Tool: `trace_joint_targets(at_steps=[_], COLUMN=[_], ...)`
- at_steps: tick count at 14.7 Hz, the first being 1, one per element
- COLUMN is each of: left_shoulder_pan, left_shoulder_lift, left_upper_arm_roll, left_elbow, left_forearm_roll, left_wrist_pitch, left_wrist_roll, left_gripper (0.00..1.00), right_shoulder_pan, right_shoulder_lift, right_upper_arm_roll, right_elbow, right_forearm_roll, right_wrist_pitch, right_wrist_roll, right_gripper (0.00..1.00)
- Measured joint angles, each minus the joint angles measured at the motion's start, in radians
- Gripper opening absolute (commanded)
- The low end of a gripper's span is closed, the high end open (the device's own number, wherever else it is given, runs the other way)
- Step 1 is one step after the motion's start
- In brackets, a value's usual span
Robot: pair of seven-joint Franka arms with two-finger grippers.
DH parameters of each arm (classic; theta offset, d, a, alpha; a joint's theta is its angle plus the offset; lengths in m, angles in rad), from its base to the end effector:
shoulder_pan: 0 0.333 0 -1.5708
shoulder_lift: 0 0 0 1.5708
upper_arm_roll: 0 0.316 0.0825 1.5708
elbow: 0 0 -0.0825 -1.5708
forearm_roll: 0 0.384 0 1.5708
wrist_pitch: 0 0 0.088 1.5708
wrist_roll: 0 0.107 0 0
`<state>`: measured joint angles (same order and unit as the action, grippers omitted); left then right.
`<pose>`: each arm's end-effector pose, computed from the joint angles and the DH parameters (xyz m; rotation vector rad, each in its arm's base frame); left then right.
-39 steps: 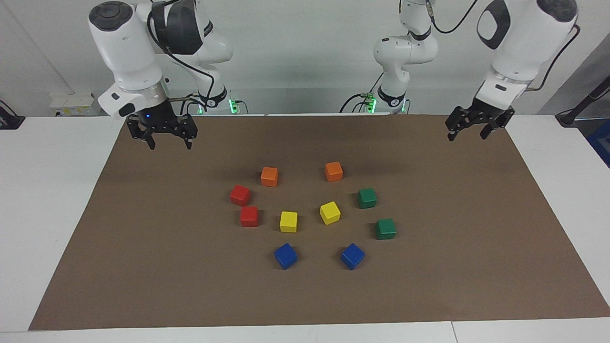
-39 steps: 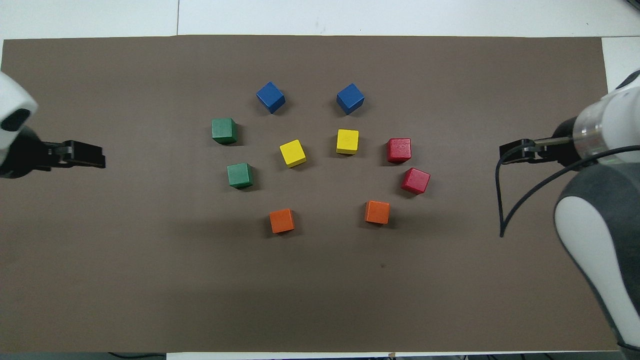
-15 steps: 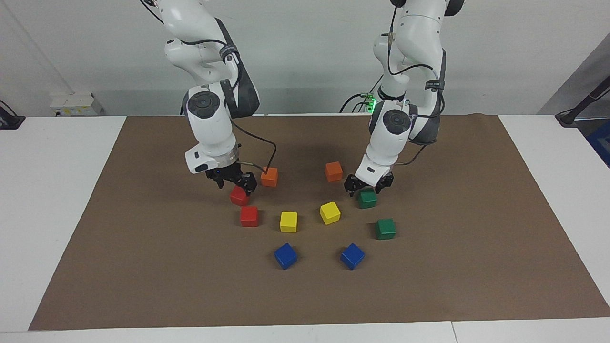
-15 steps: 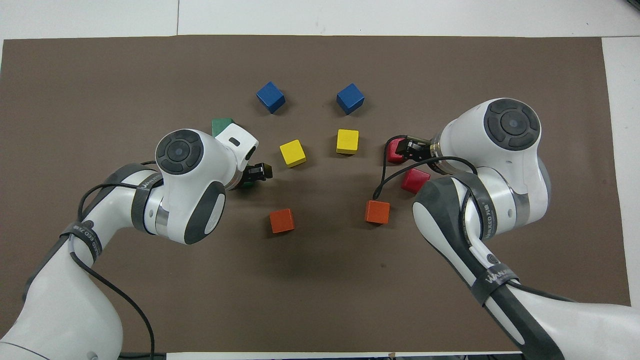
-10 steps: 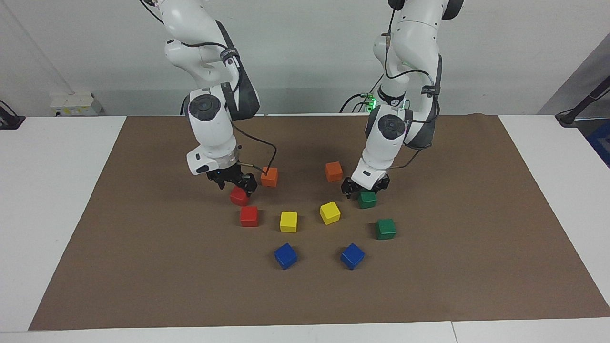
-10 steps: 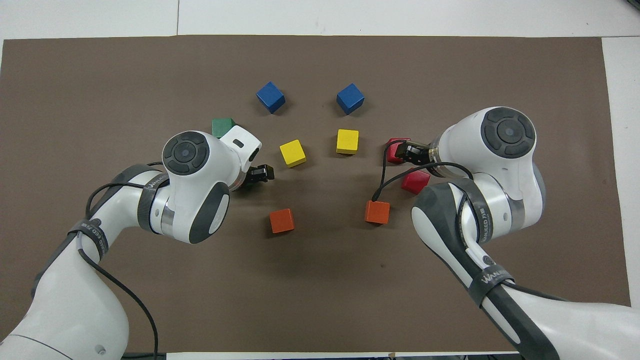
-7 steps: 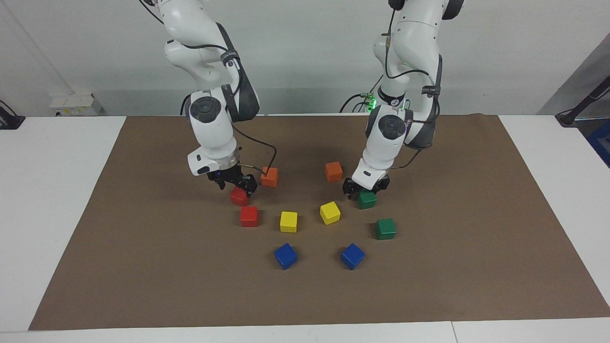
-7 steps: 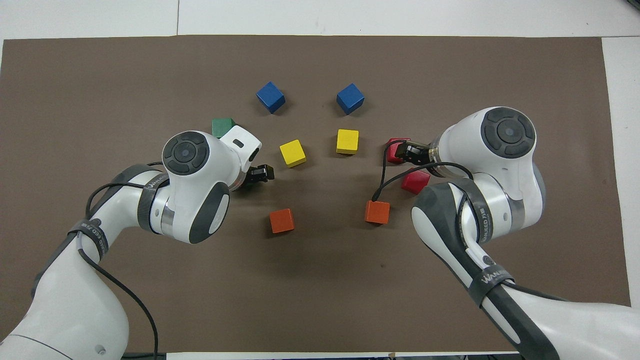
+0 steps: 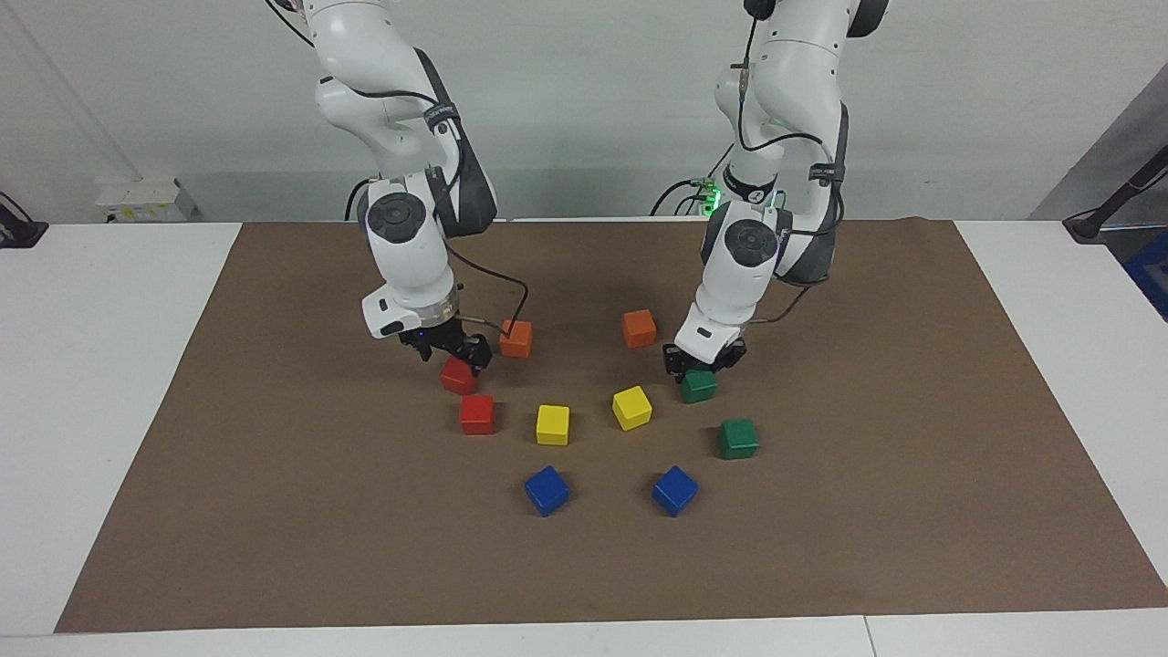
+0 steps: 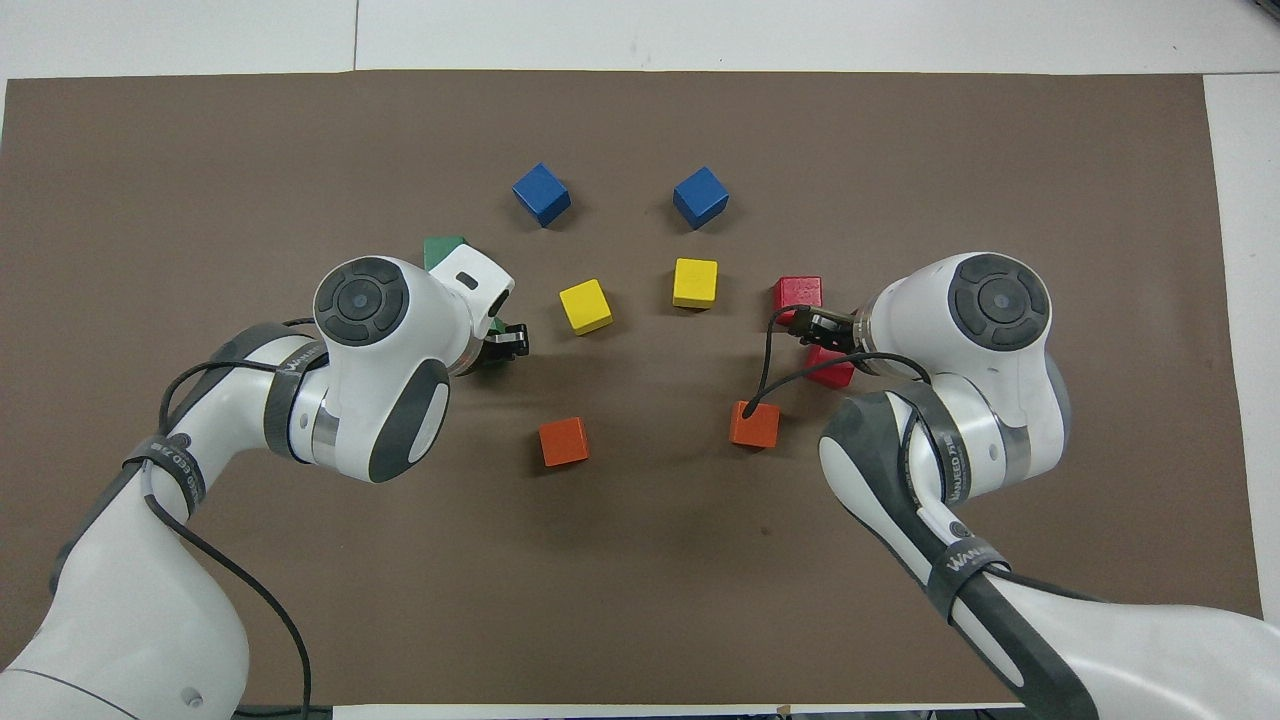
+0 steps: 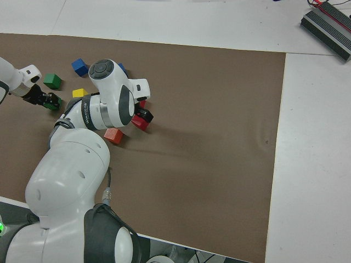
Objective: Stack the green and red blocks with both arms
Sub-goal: 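Grasp the nearer green cube with the left gripper while the right gripper grasps red, then carry the green cube outward with the left gripper while the right gripper carries red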
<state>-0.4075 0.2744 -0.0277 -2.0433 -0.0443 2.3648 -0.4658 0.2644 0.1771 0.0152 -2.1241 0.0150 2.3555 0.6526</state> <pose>0.5402 -0.2513 0.3118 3.0840 0.0967 0.0390 0.5494 0.1578 0.3327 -3.0474 0.5918 -0.0658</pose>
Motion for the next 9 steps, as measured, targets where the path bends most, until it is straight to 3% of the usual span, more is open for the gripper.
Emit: trace_joint_targets(at_steps=[4,9], left_shoulder_pan=[0.088,0.348], left_shoulder_lift=[-0.059,-0.160], left_upper_arm_roll=[0.009,0.017], left_elbow=[0.030,0.035], left_forearm_roll=[0.001,0.006], left_wrist_pitch=[-0.086,-0.202], left_wrist_roll=[0.083,0.390], left_gripper=[0.00,0.00], right_shoulder_pan=[0.000,0.001], right_shoulder_lift=[0.000,0.000], right_upper_arm_roll=[0.000,0.000], right_elbow=[-0.021,-0.043], right_forearm_roll=[0.000,0.000], right_wrist_pitch=[0.015,0.043], right_wrist_roll=[0.000,0.000], right_gripper=[1.00,1.00])
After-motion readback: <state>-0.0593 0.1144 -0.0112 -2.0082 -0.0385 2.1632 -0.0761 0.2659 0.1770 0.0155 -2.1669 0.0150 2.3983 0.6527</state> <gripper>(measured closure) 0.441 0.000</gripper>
